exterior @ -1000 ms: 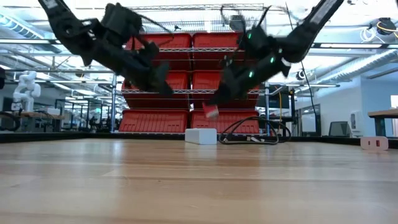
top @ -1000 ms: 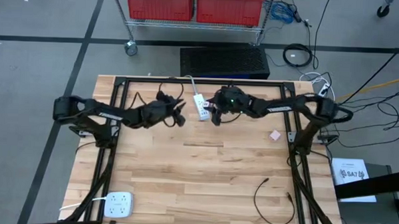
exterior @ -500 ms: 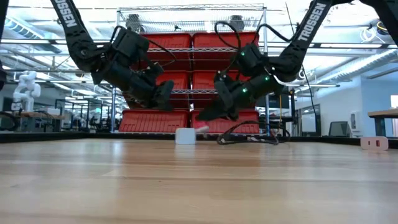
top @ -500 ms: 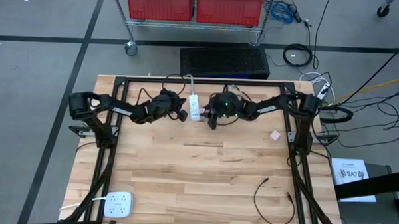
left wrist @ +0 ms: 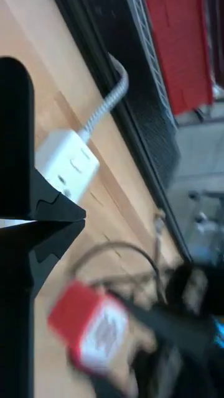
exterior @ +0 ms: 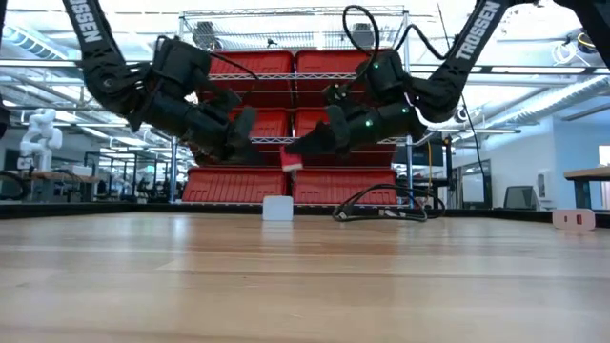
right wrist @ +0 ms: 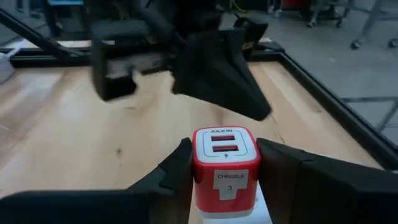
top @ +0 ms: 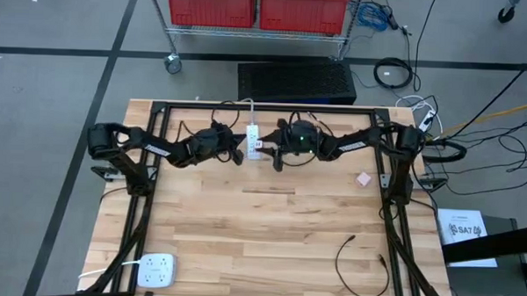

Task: Insert USB
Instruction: Insert the pink charger adapter into the top white outlet extension

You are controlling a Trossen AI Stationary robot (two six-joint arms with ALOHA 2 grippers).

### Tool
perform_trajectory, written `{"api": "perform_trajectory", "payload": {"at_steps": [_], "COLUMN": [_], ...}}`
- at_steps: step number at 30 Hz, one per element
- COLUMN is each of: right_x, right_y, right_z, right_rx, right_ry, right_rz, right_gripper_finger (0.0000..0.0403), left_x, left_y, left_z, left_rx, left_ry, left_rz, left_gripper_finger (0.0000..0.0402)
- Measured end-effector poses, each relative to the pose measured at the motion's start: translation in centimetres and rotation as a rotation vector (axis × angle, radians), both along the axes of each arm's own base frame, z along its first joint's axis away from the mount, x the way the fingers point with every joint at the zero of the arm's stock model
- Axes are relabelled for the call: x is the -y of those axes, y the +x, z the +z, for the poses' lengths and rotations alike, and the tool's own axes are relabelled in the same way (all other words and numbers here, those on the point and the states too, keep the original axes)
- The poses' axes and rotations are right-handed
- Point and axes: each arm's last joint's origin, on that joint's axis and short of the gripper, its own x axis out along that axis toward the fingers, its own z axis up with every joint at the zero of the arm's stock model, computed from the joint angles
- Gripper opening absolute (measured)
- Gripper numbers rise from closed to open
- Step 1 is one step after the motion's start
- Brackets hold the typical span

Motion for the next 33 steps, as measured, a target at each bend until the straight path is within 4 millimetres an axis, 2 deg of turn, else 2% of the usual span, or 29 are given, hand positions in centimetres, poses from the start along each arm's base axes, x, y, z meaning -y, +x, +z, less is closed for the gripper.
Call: {"api": "perform_trajectory", "payload": {"at_steps": [3,7,10,17,21,27,33], "right_x": [0.7,1.7,2.1,1.7,1.2,0.5,-0.2], "right_y": [0.2,0.1,-0.4,-1.3,-1.9,-3.6,-4.6], "right_z": [-0.1,0.6,1.1,3.1,4.2,5.3,5.9], "right_rx": [-0.010,0.005,0.000,-0.060,-0.094,-0.225,-0.298], "right_ry": [-0.006,-0.033,-0.015,-0.026,-0.050,-0.084,-0.077], "right_rz": [0.007,-0.029,-0.051,-0.036,-0.020,0.020,0.043], "right_gripper_finger": [0.0117,0.0117,0.0117,0.0117,0.0117,0.0117,0.0117], "left_x": [0.0,-1.5,-3.3,-8.5,-10.8,-13.7,-14.6], "left_y": [-0.4,-0.8,-0.4,0.4,1.1,2.7,4.2], "left_z": [-0.2,0.0,0.8,2.7,3.2,1.2,-0.2], "left_rx": [0.018,0.015,-0.011,-0.281,-0.279,-0.317,-0.404], "left_ry": [0.008,0.025,0.040,-0.017,-0.031,-0.126,-0.206], "left_rz": [0.006,0.105,0.131,0.107,0.018,-0.037,-0.104], "left_gripper_finger": [0.0002,0.0002,0.0002,0.0002,0.0002,0.0002,0.0002]}}
